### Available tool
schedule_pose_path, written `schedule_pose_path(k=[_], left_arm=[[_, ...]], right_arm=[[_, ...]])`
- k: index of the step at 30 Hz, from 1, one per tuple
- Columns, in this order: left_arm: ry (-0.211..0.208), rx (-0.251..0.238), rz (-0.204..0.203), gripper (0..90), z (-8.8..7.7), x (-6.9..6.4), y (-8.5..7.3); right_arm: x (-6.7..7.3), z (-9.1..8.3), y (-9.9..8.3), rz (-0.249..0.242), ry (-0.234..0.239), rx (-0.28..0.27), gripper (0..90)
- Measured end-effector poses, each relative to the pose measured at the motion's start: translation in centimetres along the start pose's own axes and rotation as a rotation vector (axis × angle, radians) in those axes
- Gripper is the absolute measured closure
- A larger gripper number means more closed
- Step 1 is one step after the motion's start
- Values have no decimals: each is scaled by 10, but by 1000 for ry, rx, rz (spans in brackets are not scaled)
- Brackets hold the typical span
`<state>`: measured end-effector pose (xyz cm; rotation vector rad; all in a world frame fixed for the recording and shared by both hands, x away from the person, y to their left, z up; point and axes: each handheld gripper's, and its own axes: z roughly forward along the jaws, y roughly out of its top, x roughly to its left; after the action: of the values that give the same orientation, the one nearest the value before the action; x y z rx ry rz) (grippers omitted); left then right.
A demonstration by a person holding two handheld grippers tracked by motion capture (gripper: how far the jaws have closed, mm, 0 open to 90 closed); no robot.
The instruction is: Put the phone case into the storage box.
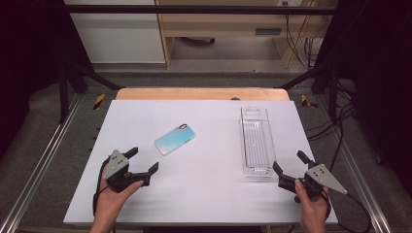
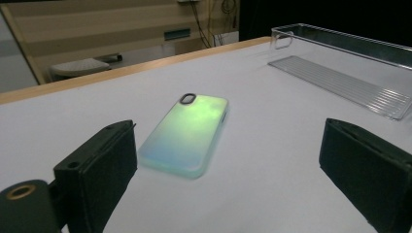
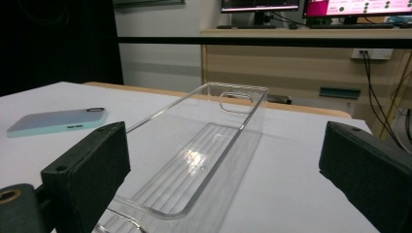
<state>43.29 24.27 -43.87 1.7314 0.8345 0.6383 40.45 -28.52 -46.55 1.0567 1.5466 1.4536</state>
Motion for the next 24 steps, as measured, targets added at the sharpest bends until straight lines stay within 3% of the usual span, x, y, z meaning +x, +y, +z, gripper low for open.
schedule_pose_path(k=[1,2,3,6,11,13,14,21,24], left_arm=[[0,0,0,76,0,0,0],[-19,33,27,84,12,-2,7],[-19,33,27,84,12,-2,7],[-46,79,31,78,36,-4,19],[-67,94,50,79,52,-7,31],[-67,99,46,78,61,-7,34],[-59,128,59,77,70,-5,38],[-62,173,66,78,93,1,48],[-67,211,101,65,104,4,52]], right_arm=[[0,0,0,0,0,0,45],[1,2,0,-3,-10,6,42],[1,2,0,-3,-10,6,42],[3,4,0,-6,-12,14,35],[2,4,0,16,-9,13,33],[2,4,0,21,-9,10,32],[2,4,0,21,-9,10,31],[1,3,1,29,-13,11,27],[3,4,1,22,-12,18,27]])
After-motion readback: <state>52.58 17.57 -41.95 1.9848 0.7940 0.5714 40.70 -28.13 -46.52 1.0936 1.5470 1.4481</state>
